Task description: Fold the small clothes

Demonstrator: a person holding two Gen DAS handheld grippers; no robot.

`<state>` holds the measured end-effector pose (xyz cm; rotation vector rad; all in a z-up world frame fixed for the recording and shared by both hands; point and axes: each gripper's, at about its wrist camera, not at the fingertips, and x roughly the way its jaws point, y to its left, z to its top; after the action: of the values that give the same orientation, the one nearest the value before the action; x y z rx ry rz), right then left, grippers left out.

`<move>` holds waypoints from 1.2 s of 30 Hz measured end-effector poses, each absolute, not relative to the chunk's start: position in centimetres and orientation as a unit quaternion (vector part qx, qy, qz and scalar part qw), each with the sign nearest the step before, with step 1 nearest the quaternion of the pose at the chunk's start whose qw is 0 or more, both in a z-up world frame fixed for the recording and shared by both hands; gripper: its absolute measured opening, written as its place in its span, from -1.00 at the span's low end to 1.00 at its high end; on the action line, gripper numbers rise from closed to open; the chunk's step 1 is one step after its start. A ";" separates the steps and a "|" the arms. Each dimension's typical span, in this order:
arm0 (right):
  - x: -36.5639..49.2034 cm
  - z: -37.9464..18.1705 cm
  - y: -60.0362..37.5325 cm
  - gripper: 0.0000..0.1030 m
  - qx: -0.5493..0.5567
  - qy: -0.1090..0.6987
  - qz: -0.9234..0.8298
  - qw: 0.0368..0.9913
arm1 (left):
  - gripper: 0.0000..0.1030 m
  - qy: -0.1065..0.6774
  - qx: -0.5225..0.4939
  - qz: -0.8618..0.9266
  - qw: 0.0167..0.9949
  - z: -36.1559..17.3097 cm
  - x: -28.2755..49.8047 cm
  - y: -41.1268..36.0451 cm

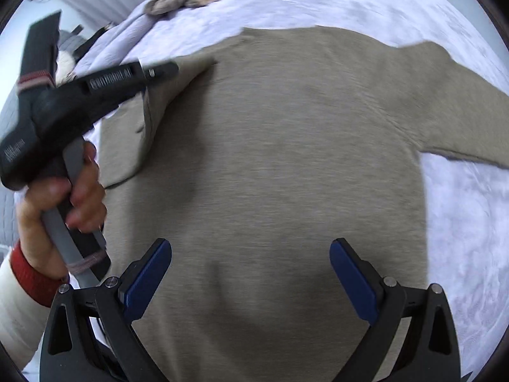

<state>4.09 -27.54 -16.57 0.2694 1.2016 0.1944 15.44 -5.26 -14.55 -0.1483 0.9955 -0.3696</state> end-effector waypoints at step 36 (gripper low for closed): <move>17.6 -16.1 -30.6 -0.82 0.252 0.458 0.076 0.849 | 0.17 0.561 -0.124 0.038 0.818 -20.7 16.7 14.3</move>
<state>17.63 -30.55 -16.15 0.5310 0.9646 0.1601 16.70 14.31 -20.71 -0.2636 1.1957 0.0812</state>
